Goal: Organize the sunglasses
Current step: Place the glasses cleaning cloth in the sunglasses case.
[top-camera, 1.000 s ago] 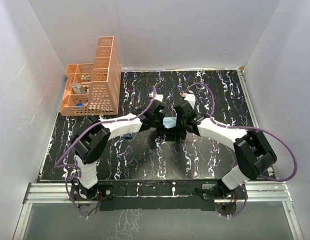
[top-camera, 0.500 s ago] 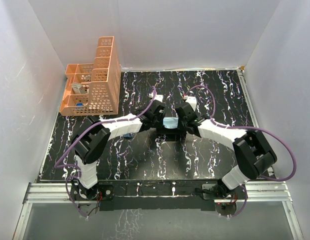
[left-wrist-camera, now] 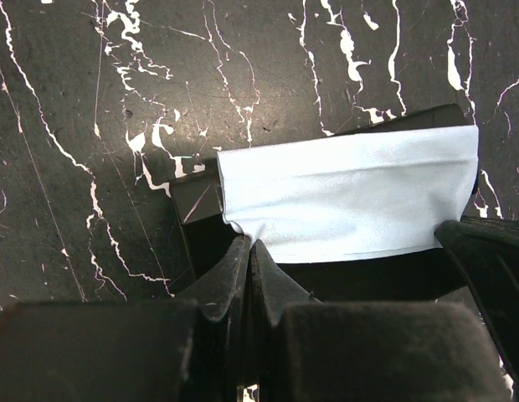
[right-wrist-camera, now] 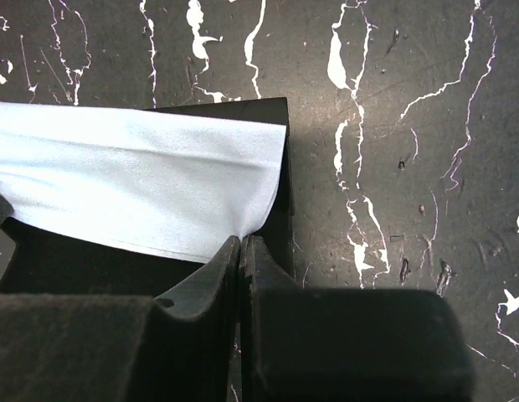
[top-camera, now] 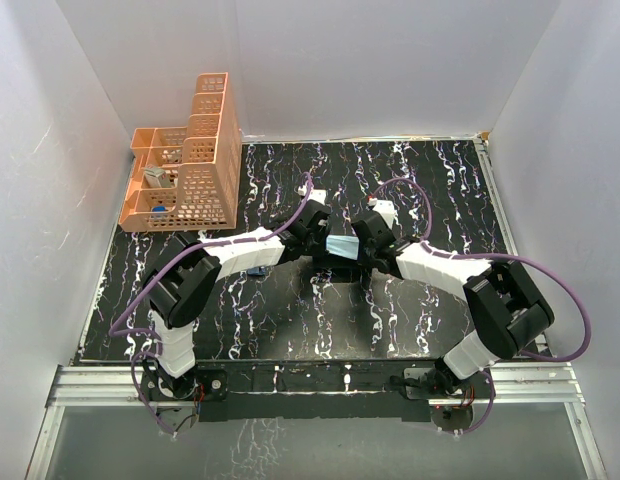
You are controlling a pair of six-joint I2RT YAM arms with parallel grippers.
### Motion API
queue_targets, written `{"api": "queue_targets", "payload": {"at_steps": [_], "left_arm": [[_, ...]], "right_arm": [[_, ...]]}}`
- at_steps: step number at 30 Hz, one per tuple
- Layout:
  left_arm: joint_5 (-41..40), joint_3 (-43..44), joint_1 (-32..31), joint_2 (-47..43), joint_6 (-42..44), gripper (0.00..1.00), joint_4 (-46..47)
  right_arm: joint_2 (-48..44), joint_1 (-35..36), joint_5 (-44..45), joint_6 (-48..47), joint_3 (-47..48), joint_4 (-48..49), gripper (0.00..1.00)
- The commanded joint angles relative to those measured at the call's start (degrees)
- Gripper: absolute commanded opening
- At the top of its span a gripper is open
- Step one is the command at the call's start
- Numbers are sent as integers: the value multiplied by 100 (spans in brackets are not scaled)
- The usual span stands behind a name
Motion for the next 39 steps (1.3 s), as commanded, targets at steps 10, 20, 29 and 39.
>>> {"api": "queue_targets", "payload": {"at_steps": [10, 20, 29, 39], "left_arm": [[38, -53, 49, 54, 18, 0, 8], [107, -90, 45, 152, -68, 0, 92], [134, -63, 45, 217, -117, 0, 105], [300, -51, 45, 238, -242, 0, 66]], "right_arm": [[16, -36, 62, -83, -47, 509, 0], [203, -47, 166, -169, 26, 617, 0], [249, -81, 228, -219, 52, 648, 0], [341, -119, 212, -247, 79, 699, 0]]}}
